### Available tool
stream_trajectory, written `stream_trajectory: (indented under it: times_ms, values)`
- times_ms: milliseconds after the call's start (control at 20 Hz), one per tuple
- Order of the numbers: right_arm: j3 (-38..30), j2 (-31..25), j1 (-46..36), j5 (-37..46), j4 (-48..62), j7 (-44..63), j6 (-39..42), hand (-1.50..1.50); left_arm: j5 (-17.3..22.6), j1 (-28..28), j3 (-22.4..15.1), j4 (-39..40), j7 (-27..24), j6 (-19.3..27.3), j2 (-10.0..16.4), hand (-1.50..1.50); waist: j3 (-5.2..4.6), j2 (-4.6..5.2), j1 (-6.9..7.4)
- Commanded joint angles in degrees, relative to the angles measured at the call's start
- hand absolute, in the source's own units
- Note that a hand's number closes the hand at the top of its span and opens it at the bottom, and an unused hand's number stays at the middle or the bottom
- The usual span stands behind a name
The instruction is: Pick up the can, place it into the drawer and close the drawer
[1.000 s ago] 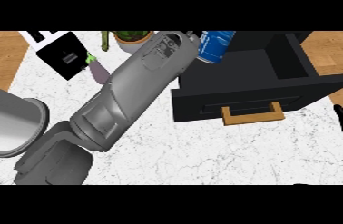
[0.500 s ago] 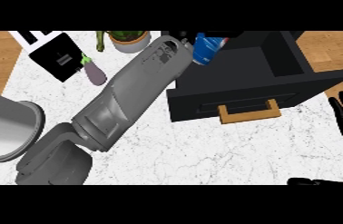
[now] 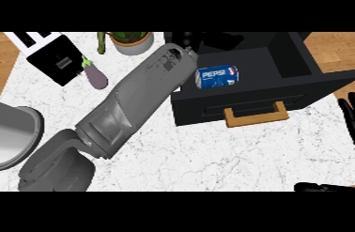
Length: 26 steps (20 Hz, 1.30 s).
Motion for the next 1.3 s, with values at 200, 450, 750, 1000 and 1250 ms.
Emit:
stream_trajectory:
  times_ms: [200, 450, 750, 1000, 1250]
  values:
    - [-0.22, -1.61, -1.61, 0.72, -0.51, -0.08, 0.46, -1.5, 3.41, 1.42, -1.47, -1.68, -1.21, 4.18, -0.01, -1.5, -0.01, 0.11, -0.34]
    - [-0.13, -4.8, -0.17, 8.29, -4.12, -4.74, 1.11, -1.5, 6.4, 0.86, 0.66, -1.72, -1.85, 3.6, -0.01, -1.5, -0.06, 0.04, -0.45]
    - [3.85, -6.55, -1.6, 18.03, -4.41, -6.69, 0.31, -1.5, 8.94, 0.97, 0.09, -3.79, -2.91, 3.39, -0.01, -1.5, -0.08, -0.35, 1.7]
    - [6.43, -9.38, -3.32, 24.35, -5.44, -6.95, 0.77, -1.5, 11.15, -0.82, 1.25, -3.37, -4.65, 4.78, -0.01, -1.5, -0.1, -0.41, 1.92]
    - [10.38, -11.47, -6.87, 38.5, 3.23, -11.47, -3.16, -1.5, 11.47, 0.09, 0.32, -5.4, -6.06, 4.96, -0.01, -1.5, -0.1, -0.67, 4.97]
